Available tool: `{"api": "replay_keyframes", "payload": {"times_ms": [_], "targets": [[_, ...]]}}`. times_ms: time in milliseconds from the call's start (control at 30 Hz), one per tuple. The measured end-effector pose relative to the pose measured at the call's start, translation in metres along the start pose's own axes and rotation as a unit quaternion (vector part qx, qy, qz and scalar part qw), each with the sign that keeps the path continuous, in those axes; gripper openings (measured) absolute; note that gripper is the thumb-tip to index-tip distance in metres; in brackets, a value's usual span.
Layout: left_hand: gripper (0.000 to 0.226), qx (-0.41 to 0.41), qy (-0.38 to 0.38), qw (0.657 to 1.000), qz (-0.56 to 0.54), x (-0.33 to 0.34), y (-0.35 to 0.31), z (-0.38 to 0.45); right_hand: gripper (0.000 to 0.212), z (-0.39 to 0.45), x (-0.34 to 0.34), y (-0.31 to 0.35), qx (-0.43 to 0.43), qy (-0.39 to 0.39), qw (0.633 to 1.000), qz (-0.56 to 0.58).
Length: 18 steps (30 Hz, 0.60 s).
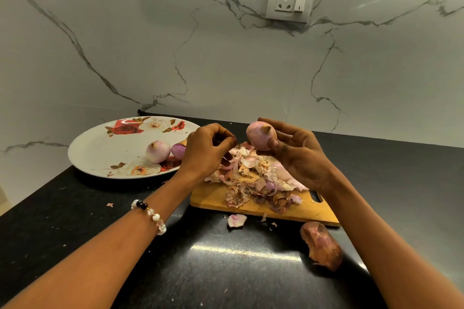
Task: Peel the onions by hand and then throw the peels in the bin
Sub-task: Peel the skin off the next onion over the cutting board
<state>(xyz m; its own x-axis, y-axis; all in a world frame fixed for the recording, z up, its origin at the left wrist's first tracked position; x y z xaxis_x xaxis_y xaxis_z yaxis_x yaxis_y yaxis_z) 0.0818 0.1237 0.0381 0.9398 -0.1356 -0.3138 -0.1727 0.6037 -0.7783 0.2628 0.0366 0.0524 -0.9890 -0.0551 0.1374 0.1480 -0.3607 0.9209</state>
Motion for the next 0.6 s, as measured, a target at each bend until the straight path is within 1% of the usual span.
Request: {"api": "replay_keyframes", "payload": {"times_ms": [67,167,233,267,367,467,600], "targets": [[0.02,0.014,-0.014,1.0,0.004,-0.001,0.001,0.001,0.058,0.0,-0.001,0.0,0.003,0.004,1.0,-0.004],[0.022,0.05,-0.017,0.998,-0.03,-0.002,-0.006,0.0,0.062,0.001,-0.003,-0.003,0.005,0.014,0.999,-0.035],[0.031,0.095,-0.016,0.995,-0.036,-0.003,-0.012,-0.003,0.066,0.001,-0.002,-0.005,0.007,0.011,0.998,-0.063],[0.034,0.124,-0.011,0.992,-0.023,-0.003,-0.014,-0.003,0.063,0.001,-0.002,-0.005,0.007,0.008,0.997,-0.077],[0.03,0.175,0.002,0.985,0.005,-0.003,-0.015,-0.005,0.053,0.0,-0.002,-0.005,0.009,0.005,0.992,-0.125],[0.026,0.209,0.011,0.977,0.035,-0.004,-0.015,-0.005,0.054,-0.001,-0.002,-0.005,0.017,0.006,0.988,-0.156],[0.023,0.218,0.016,0.975,0.047,-0.005,-0.016,-0.006,0.056,-0.002,-0.001,-0.007,0.023,0.006,0.984,-0.179]]}}
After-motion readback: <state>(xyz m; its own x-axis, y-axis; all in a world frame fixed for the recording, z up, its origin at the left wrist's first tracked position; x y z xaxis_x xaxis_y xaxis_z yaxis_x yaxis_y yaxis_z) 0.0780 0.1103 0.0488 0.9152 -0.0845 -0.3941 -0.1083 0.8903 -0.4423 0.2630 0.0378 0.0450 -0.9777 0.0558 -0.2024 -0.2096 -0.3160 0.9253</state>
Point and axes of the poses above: each hand's wrist, its own z-axis towards the middle knuckle, its own x-axis out of the palm, y = z × x, the point moved 2 cm from there along z, towards the middle knuckle, and after that the axes turned 2 degrees about -y, right-handed, at the moved point
